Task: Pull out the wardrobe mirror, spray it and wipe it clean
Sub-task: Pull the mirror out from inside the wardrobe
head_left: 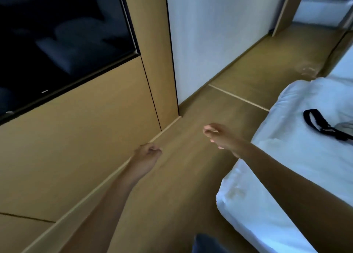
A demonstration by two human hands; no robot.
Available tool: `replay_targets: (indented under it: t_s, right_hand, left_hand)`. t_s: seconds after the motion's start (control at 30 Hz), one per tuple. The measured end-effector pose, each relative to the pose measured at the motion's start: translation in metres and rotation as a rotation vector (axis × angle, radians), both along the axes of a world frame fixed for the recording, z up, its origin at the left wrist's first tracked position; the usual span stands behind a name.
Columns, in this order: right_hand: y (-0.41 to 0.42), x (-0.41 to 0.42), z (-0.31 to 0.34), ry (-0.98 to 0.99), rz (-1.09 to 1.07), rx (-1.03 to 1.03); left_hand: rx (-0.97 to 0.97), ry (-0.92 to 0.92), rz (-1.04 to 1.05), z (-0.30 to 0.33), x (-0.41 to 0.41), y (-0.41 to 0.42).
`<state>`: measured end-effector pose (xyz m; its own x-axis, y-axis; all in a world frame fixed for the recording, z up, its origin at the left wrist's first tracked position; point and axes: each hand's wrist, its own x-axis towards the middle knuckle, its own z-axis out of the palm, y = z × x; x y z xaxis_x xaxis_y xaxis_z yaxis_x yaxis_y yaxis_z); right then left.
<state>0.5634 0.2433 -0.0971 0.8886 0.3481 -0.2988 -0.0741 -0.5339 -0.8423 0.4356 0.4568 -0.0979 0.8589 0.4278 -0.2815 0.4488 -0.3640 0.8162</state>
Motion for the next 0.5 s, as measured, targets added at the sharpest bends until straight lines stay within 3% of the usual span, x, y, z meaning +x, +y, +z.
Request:
replay_targets:
  t_s: [0.2, 0.5]
  right_hand:
    - [0.019, 0.097, -0.015, 0.059, -0.070, -0.004]
    - [0.045, 0.315, -0.034, 0.086, -0.221, 0.039]
  left_hand:
    - [-0.015, 0.059, -0.152, -0.020, 0.125, 0.029]
    - [0.050, -0.001, -0.307, -0.012, 0.380, 0.053]
